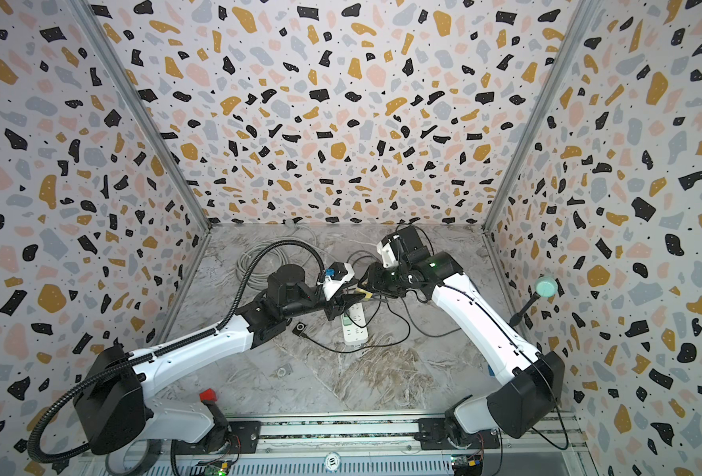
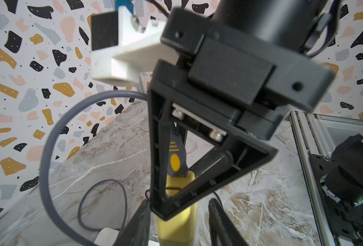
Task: Charge mp3
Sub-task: Pick up the plug from the center of the board.
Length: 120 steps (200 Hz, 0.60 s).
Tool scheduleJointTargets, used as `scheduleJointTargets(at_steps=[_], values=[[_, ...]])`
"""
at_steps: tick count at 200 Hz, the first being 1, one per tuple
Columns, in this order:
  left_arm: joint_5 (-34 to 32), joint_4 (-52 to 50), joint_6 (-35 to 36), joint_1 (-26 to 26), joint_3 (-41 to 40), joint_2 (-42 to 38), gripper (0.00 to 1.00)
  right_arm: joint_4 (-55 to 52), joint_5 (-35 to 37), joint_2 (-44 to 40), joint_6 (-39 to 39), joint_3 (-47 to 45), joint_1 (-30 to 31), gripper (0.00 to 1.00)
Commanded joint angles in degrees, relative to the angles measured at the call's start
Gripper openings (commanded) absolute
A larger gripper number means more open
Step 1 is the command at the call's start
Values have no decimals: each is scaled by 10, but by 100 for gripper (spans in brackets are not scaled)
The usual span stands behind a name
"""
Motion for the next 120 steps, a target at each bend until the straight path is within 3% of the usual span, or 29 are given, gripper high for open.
scheduleJointTargets(at_steps=[1, 44, 120], values=[[22, 14, -3, -2, -9, 3, 46, -4, 0, -27, 5, 10, 2, 6], [27, 1, 0, -2, -7, 18, 44, -2, -5, -26, 5, 13, 7, 6], [39, 5, -1, -2, 3, 35, 12, -2, -8, -22, 5, 15, 20, 5]])
